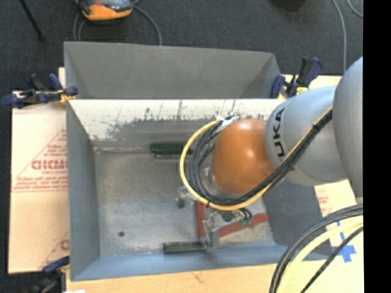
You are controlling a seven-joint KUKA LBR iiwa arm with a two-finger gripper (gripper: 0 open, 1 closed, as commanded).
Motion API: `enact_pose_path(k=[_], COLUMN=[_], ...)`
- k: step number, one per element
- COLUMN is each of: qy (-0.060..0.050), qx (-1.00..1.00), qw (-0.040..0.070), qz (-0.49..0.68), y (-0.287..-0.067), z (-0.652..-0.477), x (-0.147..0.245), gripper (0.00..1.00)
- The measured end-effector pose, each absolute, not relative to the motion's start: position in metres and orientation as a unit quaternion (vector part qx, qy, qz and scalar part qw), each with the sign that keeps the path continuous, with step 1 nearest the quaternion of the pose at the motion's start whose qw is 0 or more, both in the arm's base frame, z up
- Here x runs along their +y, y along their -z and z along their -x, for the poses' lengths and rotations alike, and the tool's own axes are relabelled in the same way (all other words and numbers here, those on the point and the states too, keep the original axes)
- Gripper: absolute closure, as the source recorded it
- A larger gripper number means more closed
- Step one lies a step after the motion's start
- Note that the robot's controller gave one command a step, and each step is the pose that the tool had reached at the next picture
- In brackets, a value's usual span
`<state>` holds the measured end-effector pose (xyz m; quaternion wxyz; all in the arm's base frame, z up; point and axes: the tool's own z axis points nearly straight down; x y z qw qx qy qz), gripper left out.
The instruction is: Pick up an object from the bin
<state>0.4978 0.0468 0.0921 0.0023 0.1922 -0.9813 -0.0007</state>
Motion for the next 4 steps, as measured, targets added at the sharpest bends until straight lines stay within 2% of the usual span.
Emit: enact_pose_path(k=[1, 2, 3, 4], qy=[-0.001, -0.001, 0.001, 0.000], qx=[-0.929, -0.929, -0.891, -0.848], qw=[-0.007, -0.007, 0.001, -0.001], qz=[-0.371, -0.371, -0.454, -0.529], y=[-0.072, -0.072, -0.094, -0.129], z=[-0.475, -0.475, -0.471, -0.478], x=[-0.008, -0.007, -0.006, -0.010], gripper=[1.00, 1.00, 1.00, 1.00])
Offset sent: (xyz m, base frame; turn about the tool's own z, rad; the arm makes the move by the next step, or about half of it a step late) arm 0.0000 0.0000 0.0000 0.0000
